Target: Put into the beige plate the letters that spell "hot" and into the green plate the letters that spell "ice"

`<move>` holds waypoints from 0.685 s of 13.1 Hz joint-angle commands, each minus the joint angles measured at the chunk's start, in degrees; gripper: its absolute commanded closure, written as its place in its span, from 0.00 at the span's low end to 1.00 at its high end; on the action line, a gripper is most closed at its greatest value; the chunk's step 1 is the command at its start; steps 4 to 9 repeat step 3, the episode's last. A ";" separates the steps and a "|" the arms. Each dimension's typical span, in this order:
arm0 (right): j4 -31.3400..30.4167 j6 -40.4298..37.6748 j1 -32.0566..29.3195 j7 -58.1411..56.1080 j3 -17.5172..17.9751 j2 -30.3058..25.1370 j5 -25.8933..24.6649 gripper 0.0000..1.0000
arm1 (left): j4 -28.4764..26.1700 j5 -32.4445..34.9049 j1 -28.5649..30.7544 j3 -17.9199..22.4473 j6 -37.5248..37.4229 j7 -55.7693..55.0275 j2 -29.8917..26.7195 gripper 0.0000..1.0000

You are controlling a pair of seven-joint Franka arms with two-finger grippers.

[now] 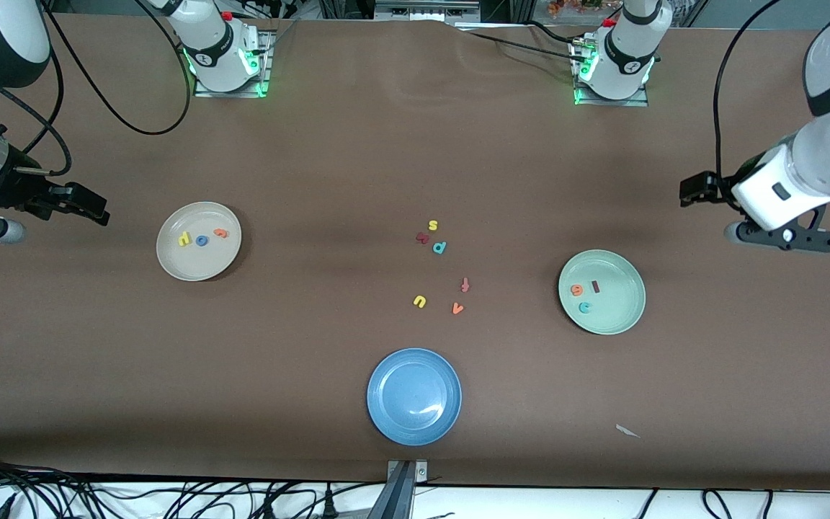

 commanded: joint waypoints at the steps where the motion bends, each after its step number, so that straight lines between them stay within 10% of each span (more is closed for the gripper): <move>1: 0.47 -1.03 0.22 0.13 -0.08 -0.79 0.69 0.00 | 2.43 1.47 0.30 -0.01 1.98 -0.40 2.88 0.00; 9: 0.65 -1.56 0.22 0.12 -0.16 -0.79 0.78 0.00 | 2.43 3.13 0.39 0.08 3.22 -0.32 3.41 0.00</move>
